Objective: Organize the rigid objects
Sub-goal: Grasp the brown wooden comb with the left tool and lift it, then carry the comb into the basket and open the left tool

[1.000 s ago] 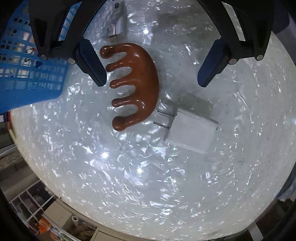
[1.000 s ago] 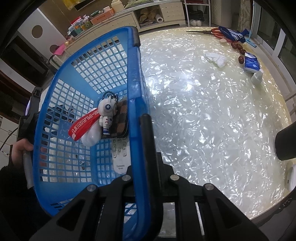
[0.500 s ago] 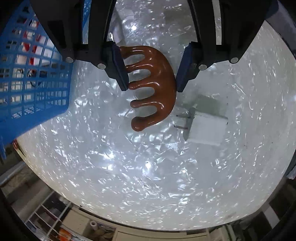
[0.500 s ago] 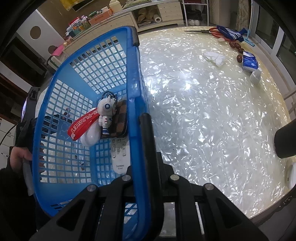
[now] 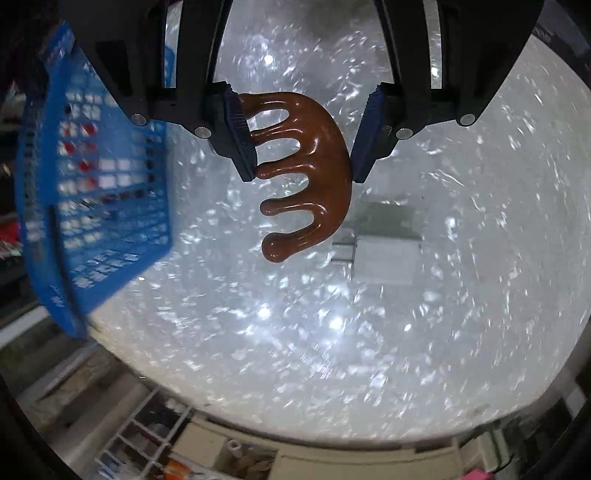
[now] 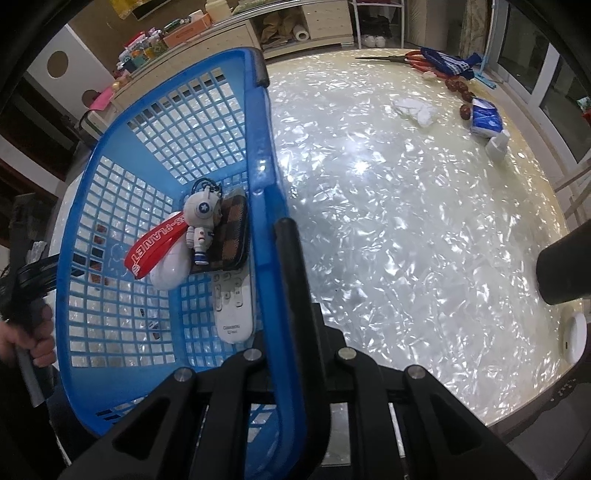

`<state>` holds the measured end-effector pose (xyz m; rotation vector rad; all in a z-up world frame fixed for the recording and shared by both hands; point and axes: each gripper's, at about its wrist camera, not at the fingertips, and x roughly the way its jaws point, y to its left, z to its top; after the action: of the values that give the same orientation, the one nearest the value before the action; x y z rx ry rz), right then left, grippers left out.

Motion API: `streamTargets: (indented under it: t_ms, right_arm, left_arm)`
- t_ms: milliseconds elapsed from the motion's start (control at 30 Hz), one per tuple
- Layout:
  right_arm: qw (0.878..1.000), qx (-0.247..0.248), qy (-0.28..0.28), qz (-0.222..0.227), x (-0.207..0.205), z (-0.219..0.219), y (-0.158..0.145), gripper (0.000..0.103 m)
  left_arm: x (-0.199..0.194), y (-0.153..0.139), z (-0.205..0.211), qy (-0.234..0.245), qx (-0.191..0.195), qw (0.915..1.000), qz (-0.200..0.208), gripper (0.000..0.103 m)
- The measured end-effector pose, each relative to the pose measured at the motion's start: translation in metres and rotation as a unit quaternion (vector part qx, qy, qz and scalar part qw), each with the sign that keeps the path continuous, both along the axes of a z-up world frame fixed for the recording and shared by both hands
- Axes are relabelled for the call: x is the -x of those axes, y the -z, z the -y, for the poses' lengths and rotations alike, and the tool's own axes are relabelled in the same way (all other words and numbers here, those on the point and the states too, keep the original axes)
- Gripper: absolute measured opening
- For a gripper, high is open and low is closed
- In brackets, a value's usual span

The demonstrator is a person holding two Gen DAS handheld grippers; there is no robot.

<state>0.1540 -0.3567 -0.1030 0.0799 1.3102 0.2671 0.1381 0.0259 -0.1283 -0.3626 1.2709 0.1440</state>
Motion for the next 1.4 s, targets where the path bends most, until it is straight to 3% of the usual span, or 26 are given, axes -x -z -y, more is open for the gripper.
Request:
streamTargets:
  t_ms: [200,367,533,667,900,1167,1400]
  right_arm:
    - [1.0,0.014,0.005,0.001,0.002,-0.003,-0.004,0.007]
    - [1.0,0.022,0.001,0.006,0.005,-0.01,-0.01,0.007]
    - [1.0,0.027,0.002,0.011,0.007,-0.013,-0.014,0.007]
    - [1.0,0.023,0.002,0.011,0.007,-0.011,-0.015,0.007]
    - [1.0,0.017,0.002,0.012,0.007,-0.009,-0.015,0.007]
    - [1.0,0.008,0.004,0.011,0.004,-0.005,-0.014,0.007]
    - [1.0,0.002,0.006,0.009,0.004,-0.003,-0.012,0.007]
  left_arm:
    - [0.007,-0.046,0.014,0.054,-0.013,0.9975,0.043,0.056]
    - [0.017,-0.086,0.029,0.113,-0.012,0.9903,0.079,0.056]
    - [0.022,-0.128,0.053,0.179,-0.023,0.9766,0.117,0.056]
    - [0.019,-0.153,0.088,0.25,-0.048,0.9553,0.15,0.056]
    - [-0.003,-0.153,0.147,0.327,-0.05,0.9305,0.158,0.056]
    - [-0.022,-0.113,0.202,0.404,-0.04,0.9043,0.132,0.056]
    - [-0.04,-0.075,0.222,0.425,-0.051,0.8983,0.1,0.056]
